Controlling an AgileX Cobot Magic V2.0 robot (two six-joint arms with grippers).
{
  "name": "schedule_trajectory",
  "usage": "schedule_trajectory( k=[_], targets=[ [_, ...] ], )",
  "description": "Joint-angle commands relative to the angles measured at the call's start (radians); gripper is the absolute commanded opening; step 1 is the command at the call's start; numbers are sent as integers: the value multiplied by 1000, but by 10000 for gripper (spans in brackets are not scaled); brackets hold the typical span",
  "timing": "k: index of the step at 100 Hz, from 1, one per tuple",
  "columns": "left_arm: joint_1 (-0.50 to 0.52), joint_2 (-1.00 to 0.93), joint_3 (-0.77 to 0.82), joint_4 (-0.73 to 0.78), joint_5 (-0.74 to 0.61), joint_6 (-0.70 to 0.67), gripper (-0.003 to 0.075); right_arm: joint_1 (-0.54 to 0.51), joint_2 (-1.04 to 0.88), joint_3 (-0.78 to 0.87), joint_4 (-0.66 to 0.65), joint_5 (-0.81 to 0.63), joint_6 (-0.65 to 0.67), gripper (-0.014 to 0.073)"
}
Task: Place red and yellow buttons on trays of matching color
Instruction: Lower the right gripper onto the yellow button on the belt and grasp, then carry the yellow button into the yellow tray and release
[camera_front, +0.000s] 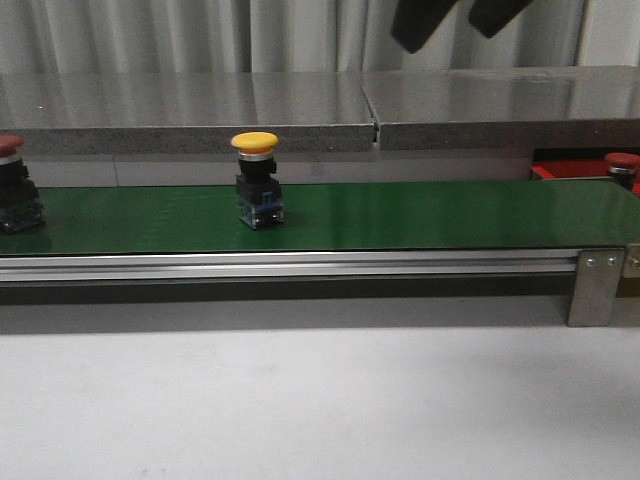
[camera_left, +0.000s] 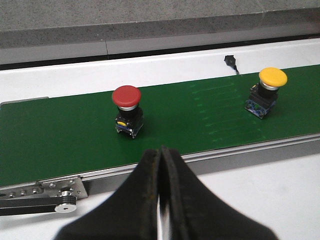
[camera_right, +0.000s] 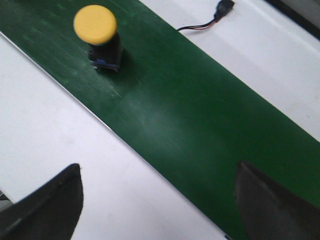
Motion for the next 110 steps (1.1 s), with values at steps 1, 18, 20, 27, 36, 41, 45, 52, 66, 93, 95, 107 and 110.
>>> schedule_trajectory(
  k=[1, 18, 20, 27, 36, 41, 45, 52, 66, 93, 95, 107, 110],
  targets=[
    [-8, -1, -27, -11, -73, 1, -19, 22, 35, -106, 26, 8, -9, 614],
    [-8, -1, -27, -11, -73, 1, -19, 48, 171, -247, 48, 87, -10, 614],
    [-8, -1, -27, -11, -73, 1, -19, 48, 188, -264, 52, 94, -10, 614],
    [-8, -1, -27, -11, -73, 1, -19, 48, 243, -317, 70, 124, -10, 614],
    [-8, -1, -27, -11, -73, 1, -19, 48, 306, -372, 73, 139, -10, 614],
    [-8, -1, -27, -11, -73, 1, -19, 48, 333, -391, 82, 138, -10, 614],
    [-8, -1, -27, -11, -73, 1, -19, 48, 351, -405, 92, 136, -10, 614],
    [-8, -1, -27, -11, -73, 1, -19, 48, 382, -423, 116, 137, -10, 614],
    [-8, -1, -27, -11, -73, 1, -19, 48, 421, -431, 119, 94, -11, 610],
    [-8, -1, -27, -11, -73, 1, -19, 46, 443, -431, 90, 44, -11, 217],
    [-8, -1, -27, -11, -73, 1, -19, 46, 443, -431, 89, 39, -11, 191],
    [-8, -1, -27, -11, -73, 1, -19, 46, 436, -431, 86, 15, -11, 130],
    [-8, -1, -27, -11, -73, 1, -19, 46, 433, -431, 86, 15, -11, 129]
  ],
)
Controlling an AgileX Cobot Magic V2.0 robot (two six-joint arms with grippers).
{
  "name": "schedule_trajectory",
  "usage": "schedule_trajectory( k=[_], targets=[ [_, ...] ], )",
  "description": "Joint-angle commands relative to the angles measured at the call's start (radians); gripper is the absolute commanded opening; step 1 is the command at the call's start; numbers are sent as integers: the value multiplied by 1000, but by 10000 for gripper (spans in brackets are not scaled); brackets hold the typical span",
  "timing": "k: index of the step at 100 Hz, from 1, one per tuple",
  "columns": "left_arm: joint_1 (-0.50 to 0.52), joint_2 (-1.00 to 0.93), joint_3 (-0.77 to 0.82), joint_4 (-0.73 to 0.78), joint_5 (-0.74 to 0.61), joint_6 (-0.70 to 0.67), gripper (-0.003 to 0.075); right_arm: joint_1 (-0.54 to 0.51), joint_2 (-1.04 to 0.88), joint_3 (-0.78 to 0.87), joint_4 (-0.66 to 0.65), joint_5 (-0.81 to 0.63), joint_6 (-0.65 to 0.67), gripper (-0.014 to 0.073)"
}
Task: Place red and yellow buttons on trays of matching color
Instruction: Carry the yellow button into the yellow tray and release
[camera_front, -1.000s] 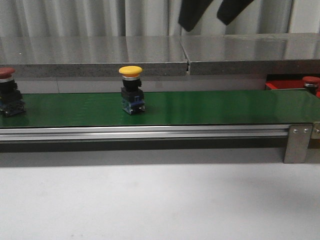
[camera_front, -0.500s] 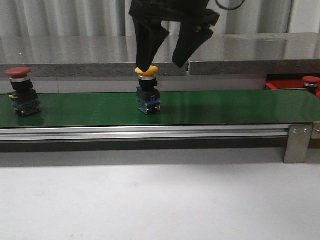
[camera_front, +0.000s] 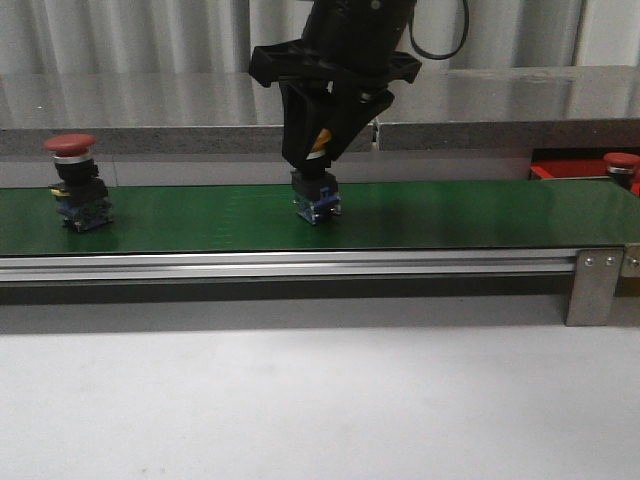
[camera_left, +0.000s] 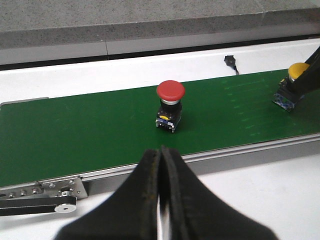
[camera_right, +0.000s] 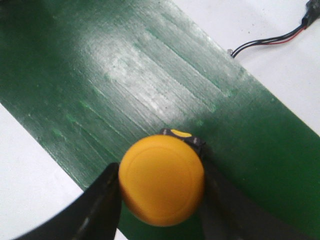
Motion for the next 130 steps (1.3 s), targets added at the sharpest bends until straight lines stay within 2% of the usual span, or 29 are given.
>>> schedule_trajectory(
  k=[1, 30, 61, 99, 130],
  targets=[
    [-8, -1, -27, -11, -71, 1, -19, -2, -67, -36, 7, -51, -11, 129],
    [-8, 1, -27, -11, -71, 1, -19, -63, -159, 30, 6, -47, -1, 129],
    [-8, 1, -27, -11, -71, 1, -19, -223, -433, 294, 7, -100, 22, 129],
    [-8, 1, -27, -11, -71, 1, -19, -585, -746, 603, 7, -136, 34, 129],
    [-8, 1, -27, -11, -71, 1, -19, -878, -764, 745, 6, -246, 70, 129]
  ],
)
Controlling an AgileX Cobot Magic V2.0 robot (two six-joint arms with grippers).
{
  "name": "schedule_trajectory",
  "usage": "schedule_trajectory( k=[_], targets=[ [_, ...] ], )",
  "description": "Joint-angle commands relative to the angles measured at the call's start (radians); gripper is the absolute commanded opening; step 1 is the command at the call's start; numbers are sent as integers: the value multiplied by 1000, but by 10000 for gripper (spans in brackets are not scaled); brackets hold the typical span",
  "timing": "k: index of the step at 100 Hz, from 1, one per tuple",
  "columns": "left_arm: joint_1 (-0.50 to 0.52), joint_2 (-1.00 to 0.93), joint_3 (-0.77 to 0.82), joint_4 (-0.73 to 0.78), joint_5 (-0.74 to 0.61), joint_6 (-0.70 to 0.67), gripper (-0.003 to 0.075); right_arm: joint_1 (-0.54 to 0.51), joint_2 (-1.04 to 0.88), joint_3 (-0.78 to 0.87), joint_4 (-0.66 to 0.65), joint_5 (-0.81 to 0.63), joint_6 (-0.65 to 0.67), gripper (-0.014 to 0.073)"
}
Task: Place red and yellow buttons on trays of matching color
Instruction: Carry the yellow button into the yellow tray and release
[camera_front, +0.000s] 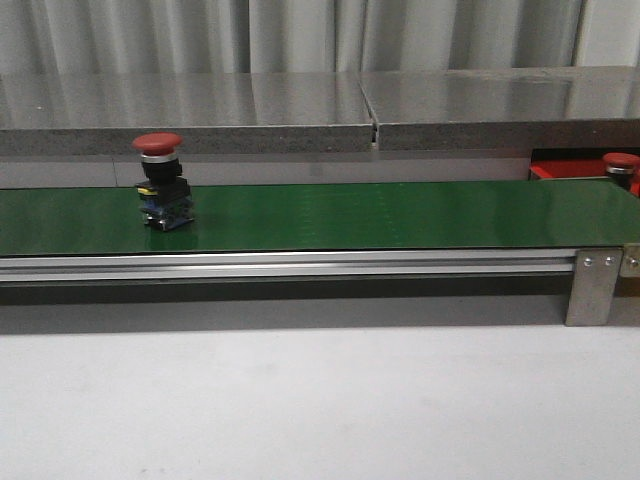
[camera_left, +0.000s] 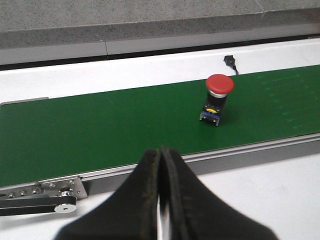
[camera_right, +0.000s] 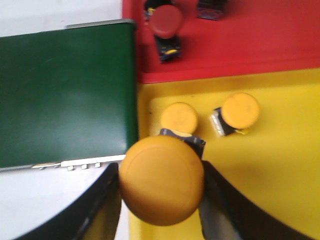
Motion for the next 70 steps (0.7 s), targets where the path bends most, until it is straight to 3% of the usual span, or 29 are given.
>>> schedule_trajectory(
  k=[1, 20, 70],
  targets=[
    [-8, 1, -27, -11, -71, 1, -19, -65, -17, 7, 6, -100, 14, 129],
    [-8, 1, -27, -11, -71, 1, -19, -164, 47, 61, 12, -156, 41, 129],
    [-8, 1, -27, -11, -71, 1, -19, -168, 266, 75, 34, -239, 56, 129]
  ],
)
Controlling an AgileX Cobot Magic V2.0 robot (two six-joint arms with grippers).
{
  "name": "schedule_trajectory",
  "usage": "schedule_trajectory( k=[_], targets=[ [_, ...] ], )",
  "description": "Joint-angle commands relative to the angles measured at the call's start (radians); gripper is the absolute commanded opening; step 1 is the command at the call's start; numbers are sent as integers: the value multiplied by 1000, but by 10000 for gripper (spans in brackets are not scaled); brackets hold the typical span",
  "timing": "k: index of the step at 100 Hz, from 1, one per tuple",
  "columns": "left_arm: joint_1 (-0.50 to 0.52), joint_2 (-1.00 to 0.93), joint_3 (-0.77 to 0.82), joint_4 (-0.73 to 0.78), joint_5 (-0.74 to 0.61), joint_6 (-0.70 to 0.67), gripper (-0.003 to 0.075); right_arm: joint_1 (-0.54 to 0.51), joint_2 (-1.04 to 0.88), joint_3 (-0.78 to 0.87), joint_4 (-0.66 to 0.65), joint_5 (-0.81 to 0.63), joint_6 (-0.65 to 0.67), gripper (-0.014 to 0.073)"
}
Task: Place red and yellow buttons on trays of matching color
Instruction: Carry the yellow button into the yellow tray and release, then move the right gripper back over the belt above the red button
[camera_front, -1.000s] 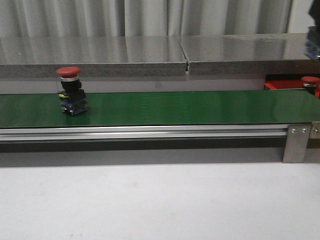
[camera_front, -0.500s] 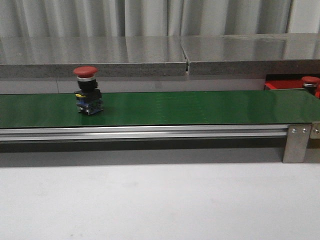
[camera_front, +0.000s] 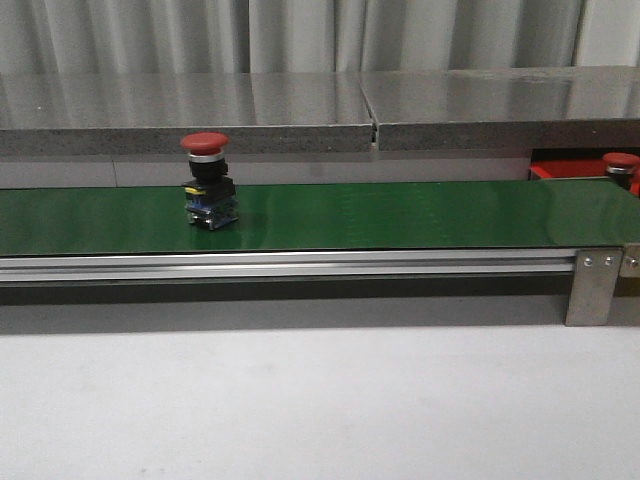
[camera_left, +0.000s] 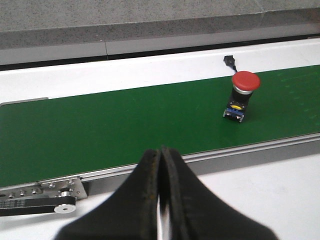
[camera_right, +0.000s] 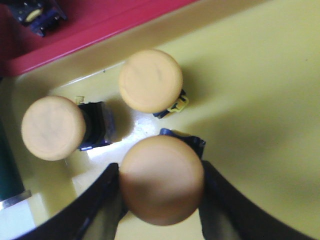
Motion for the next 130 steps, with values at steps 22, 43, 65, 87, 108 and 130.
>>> schedule_trajectory(
  k=[22, 43, 65, 87, 108, 130],
  targets=[
    [-8, 1, -28, -11, -71, 1, -19, -6, 44, -14, 21, -35, 0, 192],
    [-8, 1, -28, -11, -71, 1, -19, -6, 44, -14, 24, -48, 0, 603],
    [-8, 1, -28, -11, -71, 1, -19, -6, 1, -14, 27, -57, 0, 590],
    [-8, 1, -28, -11, -71, 1, -19, 2, -130, -14, 27, -78, -2, 590],
    [-8, 1, -28, -11, -71, 1, -19, 81, -271, -30, 27, -46, -25, 590],
    [-8, 1, -28, -11, -71, 1, -19, 270, -275, -152, 25, 104, -68, 590]
  ],
)
